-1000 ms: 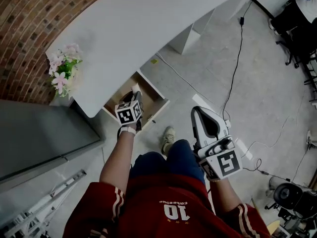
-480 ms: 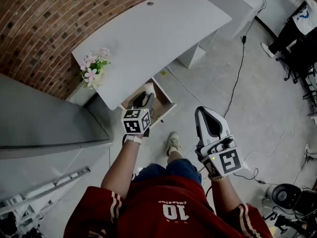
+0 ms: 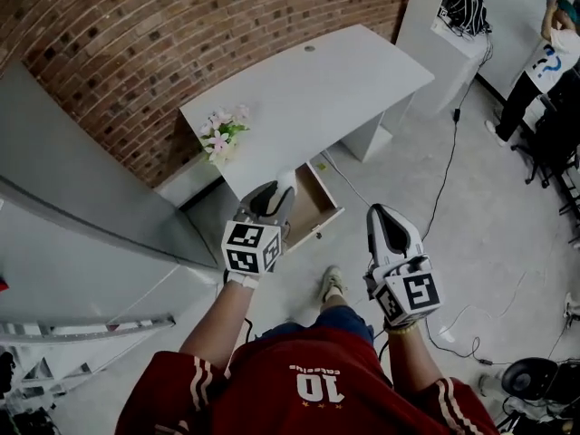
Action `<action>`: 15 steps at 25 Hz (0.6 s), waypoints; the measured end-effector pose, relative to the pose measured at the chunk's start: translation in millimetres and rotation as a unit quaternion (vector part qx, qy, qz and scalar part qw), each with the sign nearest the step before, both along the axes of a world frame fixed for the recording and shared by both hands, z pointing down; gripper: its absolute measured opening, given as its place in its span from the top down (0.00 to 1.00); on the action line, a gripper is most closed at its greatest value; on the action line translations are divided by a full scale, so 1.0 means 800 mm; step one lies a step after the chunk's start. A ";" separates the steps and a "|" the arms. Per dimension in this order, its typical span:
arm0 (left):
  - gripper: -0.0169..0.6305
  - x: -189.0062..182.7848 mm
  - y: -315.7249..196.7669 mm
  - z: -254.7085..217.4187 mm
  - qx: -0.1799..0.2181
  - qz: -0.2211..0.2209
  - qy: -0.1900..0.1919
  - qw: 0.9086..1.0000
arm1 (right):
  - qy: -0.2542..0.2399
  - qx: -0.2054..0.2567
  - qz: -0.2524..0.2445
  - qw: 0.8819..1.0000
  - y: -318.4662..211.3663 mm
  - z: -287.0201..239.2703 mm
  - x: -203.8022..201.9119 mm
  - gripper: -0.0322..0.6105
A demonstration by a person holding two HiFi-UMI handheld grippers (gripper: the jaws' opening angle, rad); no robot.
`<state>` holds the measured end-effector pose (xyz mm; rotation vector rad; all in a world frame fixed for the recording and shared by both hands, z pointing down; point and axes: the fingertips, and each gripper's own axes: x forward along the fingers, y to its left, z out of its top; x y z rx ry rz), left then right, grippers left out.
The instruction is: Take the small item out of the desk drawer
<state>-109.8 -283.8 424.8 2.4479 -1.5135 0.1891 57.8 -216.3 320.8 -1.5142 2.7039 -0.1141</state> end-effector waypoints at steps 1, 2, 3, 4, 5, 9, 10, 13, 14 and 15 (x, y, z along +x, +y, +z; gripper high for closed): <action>0.75 -0.008 0.015 -0.014 0.011 0.000 -0.005 1.000 | 0.004 0.001 0.001 1.000 0.010 -0.002 -0.005 0.95; 0.75 -0.016 0.030 -0.029 0.022 -0.001 -0.009 1.000 | 0.008 0.003 0.002 1.000 0.020 -0.006 -0.010 0.95; 0.75 -0.023 0.044 -0.044 0.033 -0.002 -0.011 0.999 | 0.010 0.004 0.003 1.000 0.029 -0.011 -0.015 0.95; 0.75 -0.029 0.058 -0.058 0.042 -0.003 -0.011 0.999 | 0.012 0.005 0.003 1.000 0.038 -0.016 -0.020 0.95; 0.75 -0.036 0.071 -0.072 0.051 -0.005 -0.011 0.999 | 0.014 0.007 0.002 1.000 0.046 -0.021 -0.024 0.95; 0.75 -0.061 0.126 -0.117 0.090 -0.010 -0.024 0.996 | 0.013 0.011 -0.007 1.000 0.074 -0.034 -0.046 0.95; 0.75 -0.067 0.139 -0.127 0.100 -0.011 -0.030 0.994 | 0.013 0.012 -0.010 1.000 0.080 -0.038 -0.052 0.95; 0.75 -0.088 0.174 -0.154 0.125 -0.019 -0.039 0.991 | 0.007 0.014 -0.020 1.000 0.095 -0.047 -0.069 0.95; 0.75 -0.095 0.184 -0.162 0.135 -0.022 -0.045 0.990 | 0.003 0.014 -0.023 1.000 0.098 -0.049 -0.073 0.95; 0.75 -0.101 0.192 -0.169 0.144 -0.025 -0.051 0.988 | -0.003 0.013 -0.025 1.000 0.101 -0.050 -0.078 0.95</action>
